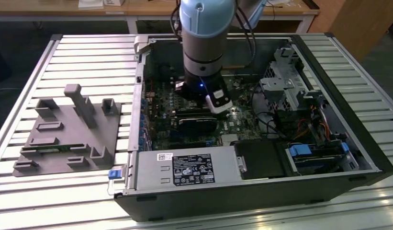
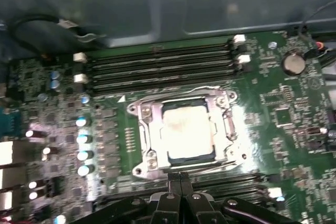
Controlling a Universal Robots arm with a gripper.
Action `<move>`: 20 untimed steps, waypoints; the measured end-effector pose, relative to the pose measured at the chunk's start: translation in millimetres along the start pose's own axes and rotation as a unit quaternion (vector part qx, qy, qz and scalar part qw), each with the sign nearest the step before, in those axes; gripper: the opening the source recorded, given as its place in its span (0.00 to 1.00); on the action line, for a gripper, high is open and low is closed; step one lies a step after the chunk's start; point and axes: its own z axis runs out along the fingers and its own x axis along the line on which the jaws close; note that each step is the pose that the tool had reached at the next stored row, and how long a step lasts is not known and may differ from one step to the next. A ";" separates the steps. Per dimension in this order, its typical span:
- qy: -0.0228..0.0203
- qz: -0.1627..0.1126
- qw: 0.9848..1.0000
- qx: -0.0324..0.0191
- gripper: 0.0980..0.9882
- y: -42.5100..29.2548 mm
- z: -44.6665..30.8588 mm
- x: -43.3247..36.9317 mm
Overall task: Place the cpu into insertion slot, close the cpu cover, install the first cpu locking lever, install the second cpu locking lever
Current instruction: 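Install the second cpu locking lever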
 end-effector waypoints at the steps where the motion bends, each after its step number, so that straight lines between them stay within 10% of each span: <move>1: 0.000 0.000 1.000 0.001 0.01 1.4 0.4 -1.9; 13: -0.001 0.000 1.000 0.008 0.01 28.0 7.7 -6.9; 20: -0.003 -0.001 1.000 0.027 0.01 42.4 11.2 -6.9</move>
